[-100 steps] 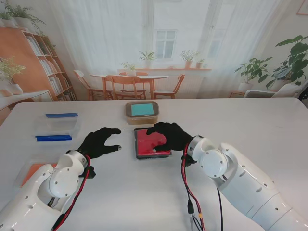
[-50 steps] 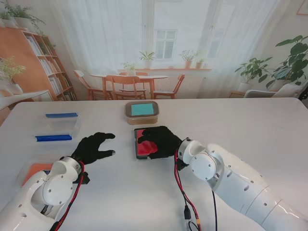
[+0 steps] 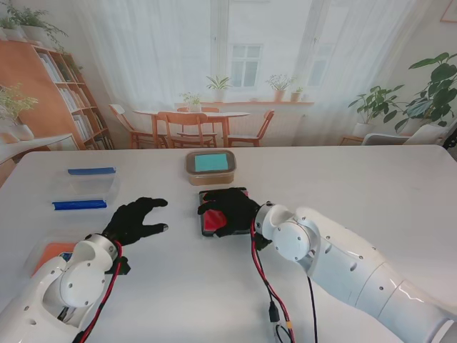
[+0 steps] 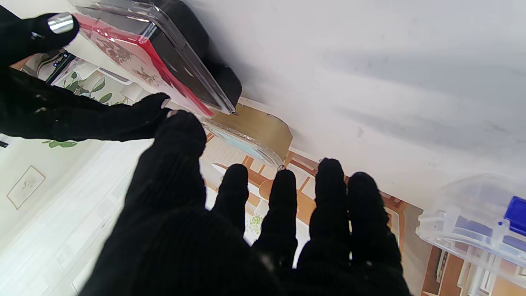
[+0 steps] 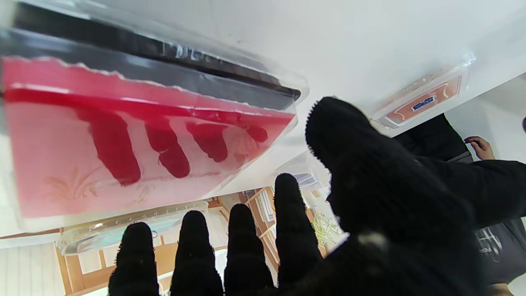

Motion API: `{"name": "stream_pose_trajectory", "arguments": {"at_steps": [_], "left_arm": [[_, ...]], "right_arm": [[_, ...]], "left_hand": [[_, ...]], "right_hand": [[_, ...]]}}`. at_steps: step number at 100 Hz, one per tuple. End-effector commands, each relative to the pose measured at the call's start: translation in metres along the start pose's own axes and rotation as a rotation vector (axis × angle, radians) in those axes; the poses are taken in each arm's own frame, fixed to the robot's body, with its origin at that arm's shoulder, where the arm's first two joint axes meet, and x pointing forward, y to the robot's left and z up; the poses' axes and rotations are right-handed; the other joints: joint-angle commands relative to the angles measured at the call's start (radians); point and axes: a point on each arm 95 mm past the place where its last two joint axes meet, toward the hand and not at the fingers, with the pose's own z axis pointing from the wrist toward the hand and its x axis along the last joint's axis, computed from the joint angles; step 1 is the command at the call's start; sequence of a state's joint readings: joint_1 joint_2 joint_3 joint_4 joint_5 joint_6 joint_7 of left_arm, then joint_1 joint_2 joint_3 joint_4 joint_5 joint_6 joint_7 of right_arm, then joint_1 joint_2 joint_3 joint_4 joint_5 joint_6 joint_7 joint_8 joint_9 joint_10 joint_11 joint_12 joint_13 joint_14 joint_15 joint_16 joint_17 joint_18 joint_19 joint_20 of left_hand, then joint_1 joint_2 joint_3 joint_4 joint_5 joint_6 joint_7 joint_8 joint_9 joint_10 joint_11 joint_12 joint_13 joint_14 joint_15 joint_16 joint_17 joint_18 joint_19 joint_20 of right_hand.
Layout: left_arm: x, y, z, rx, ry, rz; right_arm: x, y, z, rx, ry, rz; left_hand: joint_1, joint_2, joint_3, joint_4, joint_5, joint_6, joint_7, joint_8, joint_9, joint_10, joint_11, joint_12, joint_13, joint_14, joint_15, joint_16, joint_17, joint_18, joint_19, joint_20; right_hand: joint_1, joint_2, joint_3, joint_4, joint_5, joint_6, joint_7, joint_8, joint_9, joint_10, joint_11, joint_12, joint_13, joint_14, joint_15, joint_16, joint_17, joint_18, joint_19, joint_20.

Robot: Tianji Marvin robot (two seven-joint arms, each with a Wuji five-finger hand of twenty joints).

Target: Pair container bodies with their lids

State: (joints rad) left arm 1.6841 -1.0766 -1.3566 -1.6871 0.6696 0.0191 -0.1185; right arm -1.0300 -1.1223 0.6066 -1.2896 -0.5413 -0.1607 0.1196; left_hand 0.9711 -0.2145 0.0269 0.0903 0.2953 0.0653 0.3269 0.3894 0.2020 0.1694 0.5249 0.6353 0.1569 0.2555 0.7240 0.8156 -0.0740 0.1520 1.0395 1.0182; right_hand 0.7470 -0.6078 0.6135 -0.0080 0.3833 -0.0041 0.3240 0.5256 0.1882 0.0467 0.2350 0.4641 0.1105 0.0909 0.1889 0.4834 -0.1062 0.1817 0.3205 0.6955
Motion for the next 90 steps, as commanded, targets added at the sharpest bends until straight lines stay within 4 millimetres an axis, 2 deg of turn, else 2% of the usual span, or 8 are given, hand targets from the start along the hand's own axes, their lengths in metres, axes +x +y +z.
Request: {"name": "stream_pose_trajectory", "arguments": {"at_steps": [1,37,90], "left_arm": [[-0.002,0.004,-0.003,-0.007,-0.001,0.000],[-0.005,0.003,-0.004,-0.006,-0.007,-0.005],[-0.005,0.001,-0.001,-0.009,-0.012,-0.012]], "right_arm": [[0.001,0.000,0.005,0.015,-0.008,0.006],[0.001,-0.007,0.019,0.039,-0.028,0.006],[-0.001,0.000,0.028,0.094,-0.070,-0.058]], "left_hand": [[-0.017,0.015,-0.028,-0.027,0.009,-0.028,-0.012,-0.007,-0.016,0.015,-0.007,-0.013,-0.015,-0.001,-0.023,-0.017,-0.015,0.003,-0.025,0.015],[-0.017,0.015,-0.028,-0.027,0.008,-0.031,-0.010,-0.005,-0.017,0.014,-0.008,-0.013,-0.016,-0.001,-0.023,-0.017,-0.015,0.000,-0.023,0.022],[-0.019,0.016,-0.028,-0.028,0.005,-0.038,-0.009,-0.003,-0.017,0.013,-0.008,-0.013,-0.014,-0.001,-0.022,-0.016,-0.015,0.001,-0.023,0.028]], "right_hand": [[-0.009,-0.030,0.013,-0.020,-0.022,-0.024,-0.013,-0.017,-0.050,-0.024,-0.023,0.014,-0.038,-0.028,-0.025,0.013,-0.002,-0.023,-0.041,-0.015],[-0.002,-0.032,0.011,-0.018,-0.020,-0.027,-0.008,-0.015,-0.061,-0.028,-0.054,0.040,-0.045,-0.031,-0.046,0.027,0.002,-0.022,-0.052,-0.031],[0.016,-0.018,0.005,-0.015,0.007,-0.015,0.009,-0.005,-0.070,-0.033,-0.099,0.108,-0.046,-0.028,-0.056,0.065,-0.006,-0.021,-0.013,-0.002]]}}
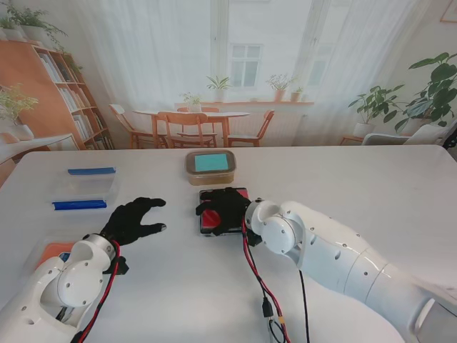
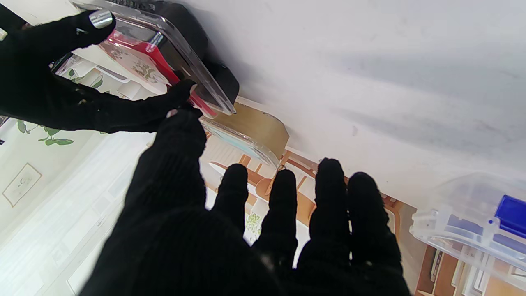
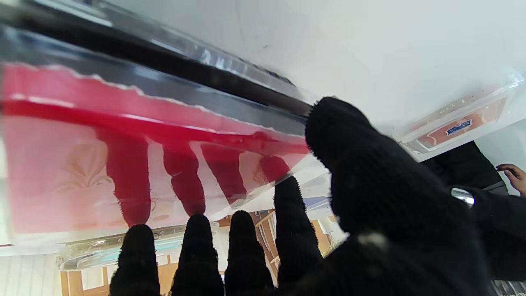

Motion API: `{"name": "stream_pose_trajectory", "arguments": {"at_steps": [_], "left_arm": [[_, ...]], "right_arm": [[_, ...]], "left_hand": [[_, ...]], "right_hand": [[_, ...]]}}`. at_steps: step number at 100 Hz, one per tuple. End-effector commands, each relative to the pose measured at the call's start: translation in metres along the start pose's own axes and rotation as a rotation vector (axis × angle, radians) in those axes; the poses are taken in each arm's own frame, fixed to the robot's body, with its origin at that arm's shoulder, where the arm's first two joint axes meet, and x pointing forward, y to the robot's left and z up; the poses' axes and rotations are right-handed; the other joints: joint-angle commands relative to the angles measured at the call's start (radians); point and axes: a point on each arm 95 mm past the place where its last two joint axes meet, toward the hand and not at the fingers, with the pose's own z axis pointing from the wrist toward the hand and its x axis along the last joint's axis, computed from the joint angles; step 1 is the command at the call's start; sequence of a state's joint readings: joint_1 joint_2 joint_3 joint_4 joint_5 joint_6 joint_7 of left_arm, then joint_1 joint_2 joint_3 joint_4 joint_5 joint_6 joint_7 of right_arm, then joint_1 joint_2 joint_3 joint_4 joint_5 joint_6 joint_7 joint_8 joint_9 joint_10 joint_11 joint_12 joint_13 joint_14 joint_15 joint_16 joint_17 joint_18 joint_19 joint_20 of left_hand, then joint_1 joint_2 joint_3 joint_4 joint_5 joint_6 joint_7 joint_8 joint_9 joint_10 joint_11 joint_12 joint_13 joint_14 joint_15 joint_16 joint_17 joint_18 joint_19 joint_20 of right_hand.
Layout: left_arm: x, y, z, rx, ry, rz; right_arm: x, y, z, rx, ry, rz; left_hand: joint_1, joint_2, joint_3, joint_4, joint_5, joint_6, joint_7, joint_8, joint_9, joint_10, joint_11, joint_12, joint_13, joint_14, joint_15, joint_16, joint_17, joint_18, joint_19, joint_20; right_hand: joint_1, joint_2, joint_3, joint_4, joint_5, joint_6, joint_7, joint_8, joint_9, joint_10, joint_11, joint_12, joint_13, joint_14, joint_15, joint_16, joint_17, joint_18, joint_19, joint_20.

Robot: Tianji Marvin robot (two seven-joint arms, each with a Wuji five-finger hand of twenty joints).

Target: Pair container bodies with their lids

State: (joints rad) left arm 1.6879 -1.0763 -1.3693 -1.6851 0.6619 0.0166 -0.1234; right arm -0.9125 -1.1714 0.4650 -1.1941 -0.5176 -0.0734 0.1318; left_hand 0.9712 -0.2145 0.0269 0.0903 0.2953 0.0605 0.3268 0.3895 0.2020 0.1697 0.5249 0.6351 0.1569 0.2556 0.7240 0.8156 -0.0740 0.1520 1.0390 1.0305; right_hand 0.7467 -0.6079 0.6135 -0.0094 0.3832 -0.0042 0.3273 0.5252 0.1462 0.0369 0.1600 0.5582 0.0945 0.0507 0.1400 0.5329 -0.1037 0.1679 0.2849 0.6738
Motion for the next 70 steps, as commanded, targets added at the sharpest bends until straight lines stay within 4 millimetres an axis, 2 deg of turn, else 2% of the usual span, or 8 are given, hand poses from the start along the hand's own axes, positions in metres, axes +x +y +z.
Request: {"name": "stream_pose_trajectory", "arguments": {"at_steps": [1,70], "left_arm": [[-0.0007,0.0025,-0.0001,-0.009,-0.004,-0.004],[0.0005,0.0016,0.0052,-0.013,0.000,-0.016]], "right_arm": [[-0.0021,0.0003,0.0019,0.018,-0.011,-0.003],[-0.0110,-0.0030,-0.0039,0.051,-0.084,-0.041]], "left_hand": [[-0.018,0.015,-0.028,-0.028,0.006,-0.032,-0.009,-0.003,-0.016,0.014,-0.008,-0.013,-0.014,-0.001,-0.021,-0.016,-0.015,0.001,-0.022,0.016],[-0.020,0.015,-0.028,-0.028,0.002,-0.035,-0.009,-0.003,-0.015,0.013,-0.008,-0.013,-0.014,-0.002,-0.021,-0.015,-0.015,-0.001,-0.021,0.023]], "right_hand": [[0.017,-0.017,0.005,-0.014,0.009,-0.014,0.006,-0.004,-0.027,-0.023,-0.024,0.015,-0.030,0.012,-0.007,0.016,-0.008,-0.008,0.024,0.021],[0.025,-0.018,0.001,-0.012,0.096,0.063,0.019,-0.002,-0.036,-0.025,-0.064,0.076,-0.033,0.017,-0.011,0.040,-0.019,-0.003,0.063,0.064]]}}
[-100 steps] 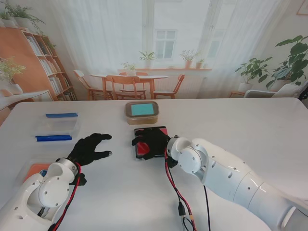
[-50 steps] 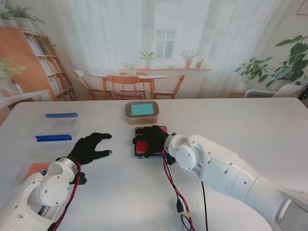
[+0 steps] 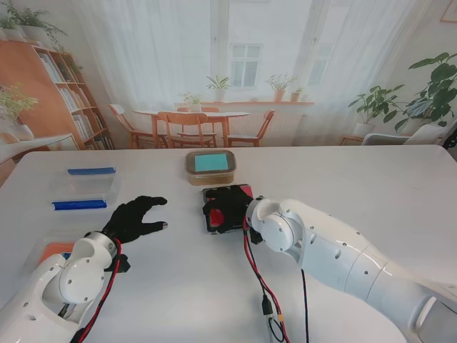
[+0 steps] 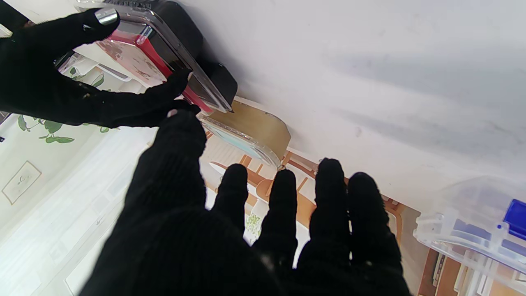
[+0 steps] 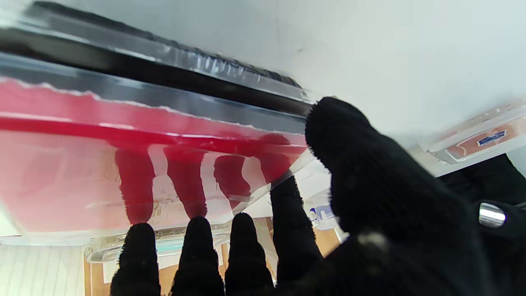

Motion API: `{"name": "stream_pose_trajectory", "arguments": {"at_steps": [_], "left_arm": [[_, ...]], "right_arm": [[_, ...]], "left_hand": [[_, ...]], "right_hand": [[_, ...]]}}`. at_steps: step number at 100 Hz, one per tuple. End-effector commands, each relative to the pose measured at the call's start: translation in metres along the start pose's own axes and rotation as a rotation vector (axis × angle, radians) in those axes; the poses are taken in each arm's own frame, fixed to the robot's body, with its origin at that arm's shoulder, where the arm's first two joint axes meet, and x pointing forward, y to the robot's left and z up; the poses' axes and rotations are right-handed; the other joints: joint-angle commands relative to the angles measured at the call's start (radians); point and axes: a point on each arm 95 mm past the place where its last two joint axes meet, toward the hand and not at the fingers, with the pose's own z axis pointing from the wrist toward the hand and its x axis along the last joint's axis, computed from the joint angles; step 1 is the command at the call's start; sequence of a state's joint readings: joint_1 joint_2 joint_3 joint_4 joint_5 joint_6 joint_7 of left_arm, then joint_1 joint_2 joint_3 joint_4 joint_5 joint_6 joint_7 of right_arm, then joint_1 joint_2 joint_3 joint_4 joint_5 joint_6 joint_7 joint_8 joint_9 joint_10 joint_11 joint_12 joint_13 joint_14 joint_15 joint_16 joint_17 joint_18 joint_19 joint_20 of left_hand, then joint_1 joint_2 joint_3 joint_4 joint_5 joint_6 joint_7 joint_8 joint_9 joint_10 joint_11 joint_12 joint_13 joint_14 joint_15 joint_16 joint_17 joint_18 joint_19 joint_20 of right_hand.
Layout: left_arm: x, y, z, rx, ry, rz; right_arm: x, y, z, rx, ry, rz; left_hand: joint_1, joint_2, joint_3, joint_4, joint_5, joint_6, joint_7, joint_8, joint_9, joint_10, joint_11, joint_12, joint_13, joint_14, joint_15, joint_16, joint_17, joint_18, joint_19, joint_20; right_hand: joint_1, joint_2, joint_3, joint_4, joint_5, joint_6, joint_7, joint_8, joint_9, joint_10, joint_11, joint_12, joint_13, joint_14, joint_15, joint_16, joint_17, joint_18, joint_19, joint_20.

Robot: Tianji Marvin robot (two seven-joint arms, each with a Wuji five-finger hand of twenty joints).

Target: Pair container bodies with their lids

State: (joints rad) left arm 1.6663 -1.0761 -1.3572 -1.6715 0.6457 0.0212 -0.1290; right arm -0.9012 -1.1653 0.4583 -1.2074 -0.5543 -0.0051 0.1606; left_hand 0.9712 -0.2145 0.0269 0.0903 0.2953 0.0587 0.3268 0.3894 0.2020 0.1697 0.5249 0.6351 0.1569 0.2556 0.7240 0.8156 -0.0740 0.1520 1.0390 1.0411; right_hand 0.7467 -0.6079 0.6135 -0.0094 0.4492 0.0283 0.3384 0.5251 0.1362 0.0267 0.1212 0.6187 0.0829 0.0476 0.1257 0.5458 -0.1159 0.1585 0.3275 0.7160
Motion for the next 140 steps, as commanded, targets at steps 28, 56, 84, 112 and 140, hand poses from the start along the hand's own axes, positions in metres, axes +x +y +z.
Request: {"name": "stream_pose_trajectory", "arguments": {"at_steps": [28,56,84,112,140], "left_arm": [[-0.001,0.003,0.001,-0.006,0.000,-0.008],[-0.001,0.003,0.002,-0.007,0.002,-0.010],[0.000,0.002,0.004,-0.009,0.003,-0.010],[0.005,0.003,0.008,-0.013,0.010,-0.016],[0.011,0.004,0.010,-0.018,0.016,-0.020]], "right_arm": [[-0.008,-0.008,-0.003,0.041,-0.038,-0.008],[-0.012,-0.010,-0.005,0.052,-0.075,-0.015],[-0.018,-0.013,-0.011,0.056,-0.102,-0.015],[-0.026,-0.016,-0.019,0.051,-0.123,-0.022],[-0.033,-0.020,-0.027,0.044,-0.142,-0.025]], "left_hand": [[-0.021,0.014,-0.028,-0.028,0.000,-0.035,-0.009,-0.003,-0.016,0.014,-0.009,-0.013,-0.014,0.000,-0.021,-0.015,-0.015,-0.001,-0.021,0.014],[-0.020,0.013,-0.028,-0.028,-0.001,-0.034,-0.010,-0.003,-0.016,0.015,-0.009,-0.013,-0.014,0.001,-0.021,-0.015,-0.015,-0.001,-0.020,0.016],[-0.021,0.014,-0.028,-0.028,-0.001,-0.036,-0.010,-0.004,-0.016,0.014,-0.010,-0.013,-0.014,0.002,-0.021,-0.015,-0.015,0.000,-0.020,0.017],[-0.022,0.015,-0.029,-0.028,-0.004,-0.037,-0.011,-0.004,-0.017,0.014,-0.010,-0.013,-0.014,0.004,-0.020,-0.014,-0.015,-0.001,-0.018,0.020],[-0.023,0.015,-0.028,-0.028,-0.006,-0.038,-0.012,-0.005,-0.017,0.014,-0.009,-0.013,-0.013,0.005,-0.019,-0.014,-0.015,-0.001,-0.018,0.021]], "right_hand": [[0.023,-0.013,-0.002,-0.013,0.039,0.062,-0.005,-0.006,-0.025,-0.013,-0.029,0.034,-0.018,0.023,0.012,0.037,-0.011,0.005,0.042,0.047],[0.025,-0.009,-0.005,-0.012,0.048,0.099,-0.018,-0.009,-0.025,-0.008,-0.029,0.049,-0.017,0.026,0.021,0.041,-0.016,0.007,0.063,0.075],[0.024,-0.007,-0.007,-0.012,0.055,0.105,-0.026,-0.008,-0.024,-0.006,-0.026,0.057,-0.015,0.028,0.028,0.040,-0.020,0.008,0.076,0.098],[0.018,0.000,-0.009,-0.012,0.049,0.099,-0.032,-0.004,-0.024,-0.006,-0.024,0.062,-0.014,0.027,0.039,0.037,-0.027,0.006,0.108,0.146],[0.019,0.006,-0.014,-0.013,0.045,0.097,-0.032,0.000,-0.023,-0.004,-0.024,0.063,-0.010,0.027,0.045,0.032,-0.029,0.008,0.122,0.173]]}}
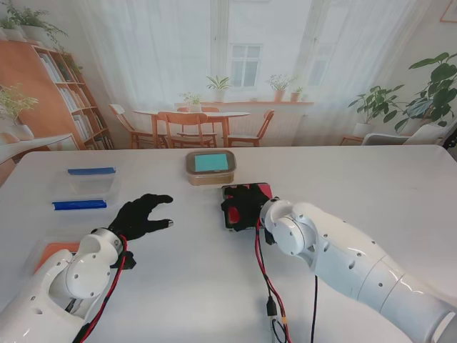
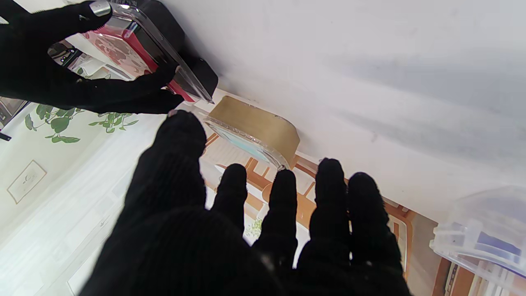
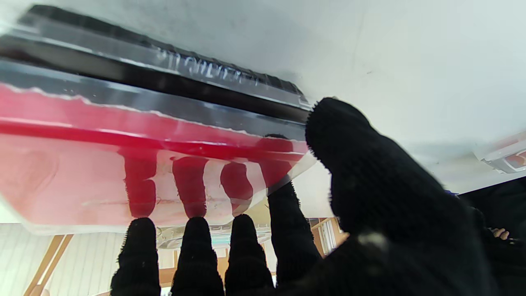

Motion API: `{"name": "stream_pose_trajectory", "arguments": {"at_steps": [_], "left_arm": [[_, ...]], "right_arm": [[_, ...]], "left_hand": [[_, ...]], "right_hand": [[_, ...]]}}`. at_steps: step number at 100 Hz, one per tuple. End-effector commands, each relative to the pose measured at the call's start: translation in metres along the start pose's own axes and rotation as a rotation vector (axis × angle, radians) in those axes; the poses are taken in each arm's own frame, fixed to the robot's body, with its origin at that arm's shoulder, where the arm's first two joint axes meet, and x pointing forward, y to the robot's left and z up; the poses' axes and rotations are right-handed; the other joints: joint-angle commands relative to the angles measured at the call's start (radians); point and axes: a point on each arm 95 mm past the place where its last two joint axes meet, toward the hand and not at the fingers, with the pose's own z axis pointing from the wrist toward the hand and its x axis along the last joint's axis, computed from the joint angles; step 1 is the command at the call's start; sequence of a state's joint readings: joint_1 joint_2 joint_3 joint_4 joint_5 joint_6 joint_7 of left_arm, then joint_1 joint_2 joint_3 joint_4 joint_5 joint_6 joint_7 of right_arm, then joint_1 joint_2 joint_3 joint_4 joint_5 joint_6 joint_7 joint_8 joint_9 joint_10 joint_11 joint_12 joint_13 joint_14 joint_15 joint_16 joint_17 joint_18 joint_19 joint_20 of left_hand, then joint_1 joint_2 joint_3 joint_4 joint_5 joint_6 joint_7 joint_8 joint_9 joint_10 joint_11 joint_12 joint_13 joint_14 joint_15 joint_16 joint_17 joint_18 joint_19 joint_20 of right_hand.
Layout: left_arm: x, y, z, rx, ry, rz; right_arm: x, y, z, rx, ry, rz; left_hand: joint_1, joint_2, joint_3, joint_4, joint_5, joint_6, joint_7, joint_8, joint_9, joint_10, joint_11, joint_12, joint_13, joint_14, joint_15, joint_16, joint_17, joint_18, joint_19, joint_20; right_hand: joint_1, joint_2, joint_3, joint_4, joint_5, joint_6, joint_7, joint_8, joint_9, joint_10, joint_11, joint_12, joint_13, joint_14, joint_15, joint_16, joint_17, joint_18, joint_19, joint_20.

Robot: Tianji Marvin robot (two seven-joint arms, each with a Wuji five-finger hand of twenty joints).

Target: Pair container bodies with their lids

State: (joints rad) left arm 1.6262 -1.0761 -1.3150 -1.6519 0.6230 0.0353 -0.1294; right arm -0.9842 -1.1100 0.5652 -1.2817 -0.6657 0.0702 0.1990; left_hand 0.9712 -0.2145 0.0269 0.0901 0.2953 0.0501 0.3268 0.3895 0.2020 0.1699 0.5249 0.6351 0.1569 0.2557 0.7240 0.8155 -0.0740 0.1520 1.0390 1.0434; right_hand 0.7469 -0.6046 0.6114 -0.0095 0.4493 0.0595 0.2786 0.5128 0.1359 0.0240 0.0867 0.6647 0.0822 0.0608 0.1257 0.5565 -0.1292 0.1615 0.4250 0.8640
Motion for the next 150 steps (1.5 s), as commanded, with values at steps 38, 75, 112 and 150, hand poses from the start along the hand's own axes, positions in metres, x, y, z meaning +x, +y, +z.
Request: {"name": "stream_pose_trajectory", "arguments": {"at_steps": [38,75,112,150], "left_arm": [[0.007,0.001,0.003,-0.006,0.009,0.001],[0.010,0.001,0.005,-0.009,0.006,0.016],[0.015,0.002,0.011,-0.012,0.003,0.019],[0.018,0.002,0.014,-0.019,-0.002,0.018]], "right_arm": [[-0.024,-0.015,-0.010,0.022,-0.020,-0.017],[-0.042,-0.011,-0.009,-0.008,0.017,-0.015],[-0.060,-0.006,-0.005,-0.041,0.039,-0.009],[-0.074,-0.004,-0.001,-0.025,0.073,-0.055]], "left_hand": [[-0.023,0.014,-0.029,-0.028,-0.009,-0.034,-0.011,-0.005,-0.017,0.013,-0.010,-0.013,-0.013,0.006,-0.019,-0.014,-0.015,-0.002,-0.016,0.021],[-0.023,0.014,-0.028,-0.028,-0.011,-0.034,-0.010,-0.005,-0.017,0.014,-0.010,-0.013,-0.012,0.007,-0.019,-0.014,-0.015,-0.002,-0.016,0.021],[-0.024,0.016,-0.029,-0.028,-0.012,-0.036,-0.010,-0.005,-0.016,0.013,-0.010,-0.012,-0.012,0.007,-0.018,-0.014,-0.015,-0.001,-0.016,0.021],[-0.023,0.016,-0.029,-0.029,-0.014,-0.036,-0.010,-0.005,-0.016,0.014,-0.010,-0.013,-0.013,0.008,-0.019,-0.014,-0.015,-0.001,-0.016,0.021]], "right_hand": [[0.011,0.018,-0.021,-0.012,0.024,0.044,0.027,0.017,-0.025,-0.006,0.009,0.020,-0.002,0.012,0.062,0.015,-0.019,0.006,0.044,0.066],[-0.005,0.030,-0.028,-0.012,-0.067,-0.058,0.058,0.034,-0.022,-0.009,0.025,0.035,0.013,0.011,0.156,-0.035,0.010,0.034,0.215,0.032],[-0.006,0.037,-0.025,-0.011,-0.131,-0.100,0.084,0.037,-0.021,-0.008,0.043,0.040,0.025,0.012,0.262,-0.072,0.033,0.043,0.444,-0.123],[-0.004,0.036,-0.018,-0.011,-0.135,-0.114,0.094,0.036,-0.020,-0.009,0.047,0.041,0.030,0.013,0.282,-0.080,0.037,0.041,0.472,-0.153]]}}
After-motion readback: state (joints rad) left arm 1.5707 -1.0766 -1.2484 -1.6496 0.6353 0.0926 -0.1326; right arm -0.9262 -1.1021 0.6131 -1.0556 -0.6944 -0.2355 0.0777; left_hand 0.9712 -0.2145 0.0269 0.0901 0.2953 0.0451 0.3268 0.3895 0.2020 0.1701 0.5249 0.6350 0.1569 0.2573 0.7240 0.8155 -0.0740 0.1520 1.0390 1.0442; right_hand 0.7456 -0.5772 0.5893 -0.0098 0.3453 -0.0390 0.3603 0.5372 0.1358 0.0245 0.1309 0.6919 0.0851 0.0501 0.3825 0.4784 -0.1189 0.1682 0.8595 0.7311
